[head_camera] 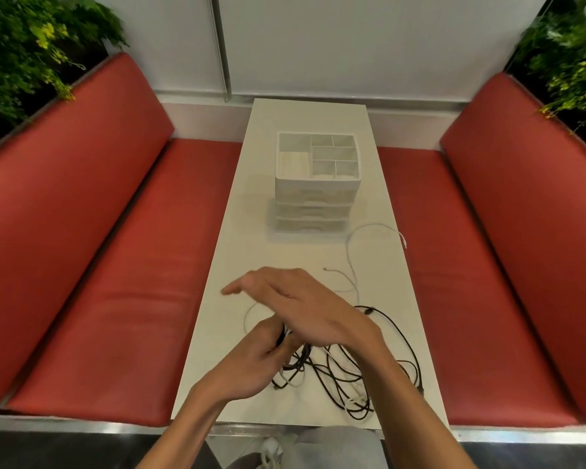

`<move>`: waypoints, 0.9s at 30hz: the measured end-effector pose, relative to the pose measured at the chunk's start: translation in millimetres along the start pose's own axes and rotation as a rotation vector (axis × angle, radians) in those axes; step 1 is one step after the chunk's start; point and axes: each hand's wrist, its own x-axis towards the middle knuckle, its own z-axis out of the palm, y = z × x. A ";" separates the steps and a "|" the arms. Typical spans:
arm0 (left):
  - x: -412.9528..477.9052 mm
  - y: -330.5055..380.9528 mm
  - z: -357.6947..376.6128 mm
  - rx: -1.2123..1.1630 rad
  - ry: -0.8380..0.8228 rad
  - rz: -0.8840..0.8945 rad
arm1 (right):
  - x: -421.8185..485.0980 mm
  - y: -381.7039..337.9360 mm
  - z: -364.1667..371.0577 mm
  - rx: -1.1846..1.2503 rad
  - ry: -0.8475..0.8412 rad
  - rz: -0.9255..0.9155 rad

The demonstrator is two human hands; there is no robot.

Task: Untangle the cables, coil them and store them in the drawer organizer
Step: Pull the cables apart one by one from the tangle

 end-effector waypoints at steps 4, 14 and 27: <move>-3.1 0.1 -6.0 0.035 -0.021 -0.071 | 11.2 0.8 19.0 -0.403 0.017 0.079; -5.0 -10.8 1.7 -0.021 0.036 -0.097 | 1.5 15.1 26.1 0.102 0.041 0.036; 11.2 -8.8 6.4 -0.115 0.271 -0.056 | 10.2 18.7 5.1 0.660 0.218 0.007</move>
